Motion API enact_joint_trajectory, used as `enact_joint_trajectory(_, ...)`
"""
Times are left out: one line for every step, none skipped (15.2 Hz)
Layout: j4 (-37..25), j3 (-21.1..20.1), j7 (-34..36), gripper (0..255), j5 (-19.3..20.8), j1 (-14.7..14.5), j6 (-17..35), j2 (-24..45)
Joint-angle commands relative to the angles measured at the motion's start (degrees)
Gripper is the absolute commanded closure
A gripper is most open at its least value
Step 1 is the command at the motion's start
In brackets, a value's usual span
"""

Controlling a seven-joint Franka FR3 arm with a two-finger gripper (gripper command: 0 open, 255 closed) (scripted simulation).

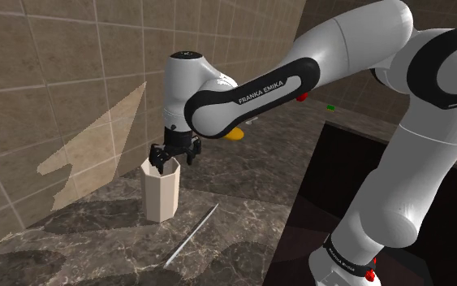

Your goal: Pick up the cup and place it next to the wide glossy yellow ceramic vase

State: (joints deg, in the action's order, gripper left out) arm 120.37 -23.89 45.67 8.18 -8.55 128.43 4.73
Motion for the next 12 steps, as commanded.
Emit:
enact_joint_trajectory(0.0, 0.0, 0.0, 0, 0.0, 0.0, 0.0, 0.0)
enact_joint_trajectory(0.0, 0.0, 0.0, 0, 0.0, 0.0, 0.0, 0.0)
enact_joint_trajectory(0.0, 0.0, 0.0, 0, 0.0, 0.0, 0.0, 0.0)
enact_joint_trajectory(0.0, 0.0, 0.0, 255, 0.0, 0.0, 0.0, 0.0)
enact_joint_trajectory(0.0, 0.0, 0.0, 255, 0.0, 0.0, 0.0, 0.0)
enact_joint_trajectory(0.0, 0.0, 0.0, 255, 0.0, 0.0, 0.0, 0.0)
enact_joint_trajectory(0.0, 0.0, 0.0, 255, 0.0, 0.0, 0.0, 0.0)
enact_joint_trajectory(0.0, 0.0, 0.0, 255, 0.0, 0.0, 0.0, 0.0)
enact_joint_trajectory(0.0, 0.0, 0.0, 255, 0.0, 0.0, 0.0, 0.0)
enact_joint_trajectory(0.0, 0.0, 0.0, 255, 0.0, 0.0, 0.0, 0.0)
enact_joint_trajectory(0.0, 0.0, 0.0, 255, 0.0, 0.0, 0.0, 0.0)
enact_joint_trajectory(0.0, 0.0, 0.0, 255, 0.0, 0.0, 0.0, 0.0)
